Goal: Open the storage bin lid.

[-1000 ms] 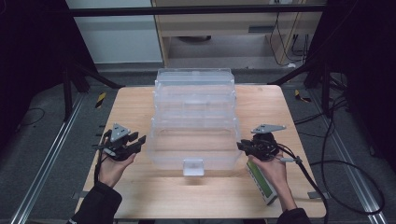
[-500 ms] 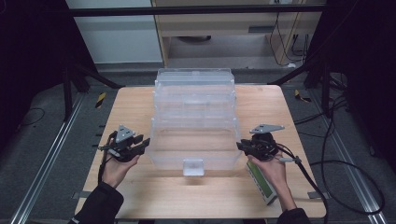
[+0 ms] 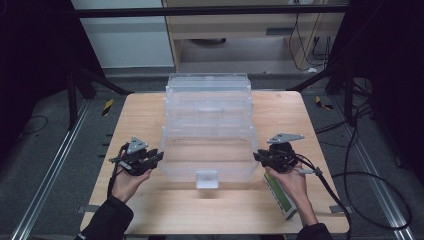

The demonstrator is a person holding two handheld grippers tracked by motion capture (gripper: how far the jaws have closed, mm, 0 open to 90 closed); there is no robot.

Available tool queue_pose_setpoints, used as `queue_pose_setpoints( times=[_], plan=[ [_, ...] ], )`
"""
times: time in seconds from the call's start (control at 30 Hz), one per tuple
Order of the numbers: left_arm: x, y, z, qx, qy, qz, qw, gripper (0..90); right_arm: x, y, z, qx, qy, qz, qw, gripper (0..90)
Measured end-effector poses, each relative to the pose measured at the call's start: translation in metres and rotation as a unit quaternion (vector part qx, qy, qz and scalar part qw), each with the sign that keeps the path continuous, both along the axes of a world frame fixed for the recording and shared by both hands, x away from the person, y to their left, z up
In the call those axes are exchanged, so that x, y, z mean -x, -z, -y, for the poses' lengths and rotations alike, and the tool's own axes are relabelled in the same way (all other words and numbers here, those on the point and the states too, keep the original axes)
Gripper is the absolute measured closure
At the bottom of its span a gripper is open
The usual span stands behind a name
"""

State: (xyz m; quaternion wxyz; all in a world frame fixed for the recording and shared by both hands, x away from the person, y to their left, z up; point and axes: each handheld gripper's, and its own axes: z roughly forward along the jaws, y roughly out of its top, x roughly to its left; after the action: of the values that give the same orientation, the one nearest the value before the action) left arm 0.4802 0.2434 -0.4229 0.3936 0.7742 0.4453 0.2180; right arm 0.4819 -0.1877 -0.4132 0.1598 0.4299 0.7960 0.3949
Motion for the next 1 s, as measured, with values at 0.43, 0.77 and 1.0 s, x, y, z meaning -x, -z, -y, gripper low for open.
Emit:
queue_pose_setpoints(
  times=[0.43, 0.77, 1.0],
  plan=[
    [0.013, -0.001, 0.002, -0.006, 0.000, 0.003, 1.0000, 70.1, 0.011, -0.002, -0.001, 0.010, -0.002, -0.007, 0.9999, 74.6],
    [0.012, -0.001, -0.002, -0.018, 0.015, 0.012, 0.9996, 63.2, 0.014, -0.002, -0.002, 0.008, 0.010, -0.011, 0.9999, 74.0],
    [0.014, -0.013, -0.019, 0.004, -0.003, 0.028, 0.9996, 50.8, 0.012, -0.007, 0.002, -0.002, 0.020, -0.007, 0.9998, 63.7]
  ],
)
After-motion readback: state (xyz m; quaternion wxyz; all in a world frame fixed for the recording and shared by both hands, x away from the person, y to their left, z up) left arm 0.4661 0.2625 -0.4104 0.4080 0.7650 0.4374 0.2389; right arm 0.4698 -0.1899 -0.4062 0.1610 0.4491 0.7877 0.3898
